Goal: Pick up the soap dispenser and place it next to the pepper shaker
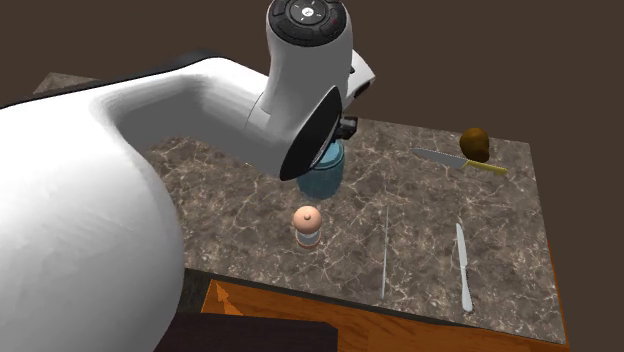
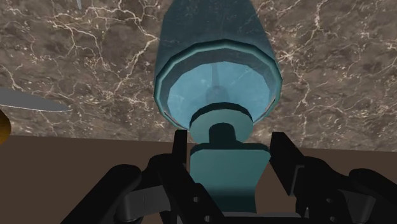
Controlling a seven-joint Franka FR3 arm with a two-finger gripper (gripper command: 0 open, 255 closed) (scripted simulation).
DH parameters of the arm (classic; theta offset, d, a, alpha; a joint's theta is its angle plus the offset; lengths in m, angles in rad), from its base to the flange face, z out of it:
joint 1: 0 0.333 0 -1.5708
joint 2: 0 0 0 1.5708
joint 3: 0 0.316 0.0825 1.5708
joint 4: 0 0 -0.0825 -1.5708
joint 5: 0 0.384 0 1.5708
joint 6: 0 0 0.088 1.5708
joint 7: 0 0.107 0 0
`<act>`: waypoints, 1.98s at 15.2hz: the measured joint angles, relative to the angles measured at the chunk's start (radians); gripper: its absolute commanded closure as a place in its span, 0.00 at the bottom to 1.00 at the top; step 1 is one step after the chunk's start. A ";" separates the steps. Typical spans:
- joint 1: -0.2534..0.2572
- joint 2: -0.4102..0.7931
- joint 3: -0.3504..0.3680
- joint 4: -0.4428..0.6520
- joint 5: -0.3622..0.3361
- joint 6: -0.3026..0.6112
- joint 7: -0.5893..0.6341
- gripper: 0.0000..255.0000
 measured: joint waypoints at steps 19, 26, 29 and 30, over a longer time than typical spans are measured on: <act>0.001 -0.094 -0.007 0.147 -0.047 -0.238 0.040 1.00; 0.002 -0.114 -0.006 0.214 -0.057 -0.325 0.052 1.00; 0.003 -0.118 -0.006 0.256 -0.060 -0.370 0.056 1.00; 0.003 -0.122 -0.006 0.265 -0.062 -0.383 0.059 1.00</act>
